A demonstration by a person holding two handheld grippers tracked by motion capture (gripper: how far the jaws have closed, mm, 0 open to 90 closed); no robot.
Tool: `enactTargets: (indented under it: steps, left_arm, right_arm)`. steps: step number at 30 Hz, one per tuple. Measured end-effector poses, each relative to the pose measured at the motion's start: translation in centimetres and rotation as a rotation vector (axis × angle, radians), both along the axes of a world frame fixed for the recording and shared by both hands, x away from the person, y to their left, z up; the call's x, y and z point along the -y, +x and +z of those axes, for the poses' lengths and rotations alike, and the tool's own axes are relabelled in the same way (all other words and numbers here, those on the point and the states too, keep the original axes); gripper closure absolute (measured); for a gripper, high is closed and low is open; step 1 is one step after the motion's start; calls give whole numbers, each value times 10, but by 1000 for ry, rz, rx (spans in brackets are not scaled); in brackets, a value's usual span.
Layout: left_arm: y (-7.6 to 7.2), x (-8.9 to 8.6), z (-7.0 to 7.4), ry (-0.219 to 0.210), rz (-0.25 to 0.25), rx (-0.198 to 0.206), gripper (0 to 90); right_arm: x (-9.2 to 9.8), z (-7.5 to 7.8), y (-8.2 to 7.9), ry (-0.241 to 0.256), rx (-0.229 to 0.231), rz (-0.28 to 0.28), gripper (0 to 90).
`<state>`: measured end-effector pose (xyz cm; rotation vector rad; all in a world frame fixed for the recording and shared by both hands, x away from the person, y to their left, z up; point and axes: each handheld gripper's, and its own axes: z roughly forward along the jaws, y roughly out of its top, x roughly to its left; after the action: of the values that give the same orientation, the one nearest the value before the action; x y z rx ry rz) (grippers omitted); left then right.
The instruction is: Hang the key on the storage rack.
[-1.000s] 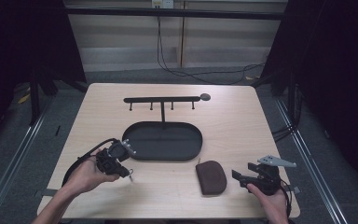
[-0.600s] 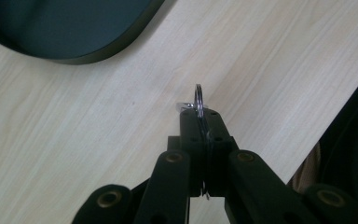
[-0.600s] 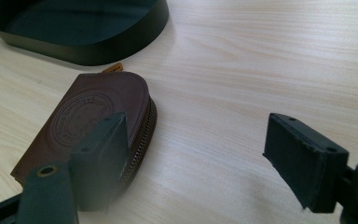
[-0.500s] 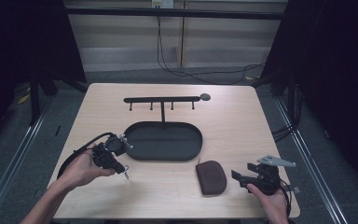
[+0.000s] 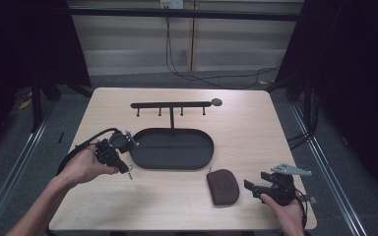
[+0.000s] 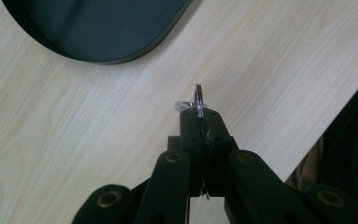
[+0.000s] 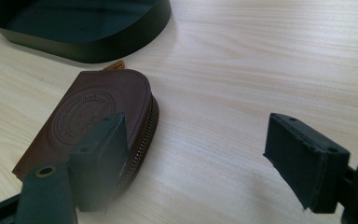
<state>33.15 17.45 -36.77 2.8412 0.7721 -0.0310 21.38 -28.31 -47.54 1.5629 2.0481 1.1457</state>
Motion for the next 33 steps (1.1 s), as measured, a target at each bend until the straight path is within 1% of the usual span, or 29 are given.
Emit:
enactTargets:
  steps: [1, 2, 3, 4, 5, 6, 8, 11, 13, 14, 15, 16, 17, 20, 21, 22, 23, 24, 25, 26, 27, 29, 33]
  left_arm:
    - [2, -1, 2, -1, 12, 4, 894]
    - [4, -2, 3, -8, 15, 1, 894]
    - [5, -2, 5, -9, 4, -9, 894]
    - [5, -2, 5, -9, 4, -9, 894]
    - [8, -3, 6, -6, 17, -11, 894]
    - [10, -3, 7, -3, 14, -16, 894]
    - [13, -3, 8, -10, 37, -14, 895]
    - [17, -2, 12, 3, 37, -17, 895]
    - [19, -1, 15, -2, 37, -16, 895]
    - [20, 1, 17, 6, 41, -19, 895]
    - [22, 2, 19, 16, 34, -12, 895]
    - [22, 2, 19, 16, 34, -12, 895]
    - [24, 4, 23, 26, 35, -7, 895]
    - [28, 7, 30, 15, 41, 2, 895]
    - [29, 7, 31, 18, 35, 4, 895]
    - [31, 8, 33, 17, 40, 10, 895]
    - [32, 8, 36, 16, 36, 8, 895]
    - [33, 8, 38, 9, 32, 11, 895]
    - [35, 8, 41, 3, 40, 11, 895]
    - [35, 8, 41, 3, 40, 11, 895]
    - [37, 9, 43, 1, 51, 24, 895]
    - [38, 10, 44, 8, 53, 25, 895]
    - [47, 12, 52, 10, 57, 32, 895]
  right_arm:
    - [0, 0, 0, -2, 3, -4, 202]
    - [0, 0, 0, -2, 5, -5, 203]
    - [0, 0, 0, 0, 2, -7, 203]
    - [0, 0, 0, 0, 1, -8, 203]
    - [0, 0, 0, 1, 1, -9, 203]
    - [0, 0, 0, 1, 1, -9, 202]
    - [0, 0, 0, 1, 3, -8, 203]
    - [0, 0, 0, 4, 3, -10, 202]
    - [0, 0, 0, 3, 2, -8, 203]
    - [0, 0, 0, 3, 3, -7, 203]
    - [0, 0, 0, 4, 1, -8, 203]
    - [0, 0, 0, 4, 1, -8, 203]
    - [0, 0, 0, 5, 1, -7, 203]
    - [1, 0, 0, 4, 2, -5, 203]
    - [1, 0, 0, 4, 3, -6, 203]
    - [1, 0, 0, 4, 2, -5, 203]
    - [1, 0, 0, 6, 3, -6, 203]
    - [1, 0, 0, 6, 2, -6, 203]
    - [1, 0, 0, 5, 2, -5, 203]
    - [1, 0, 0, 5, 2, -5, 203]
    - [0, 0, 0, 5, 0, -5, 203]
    - [0, 0, 0, 5, 0, -5, 203]
    - [1, 0, 0, 7, 1, -4, 203]
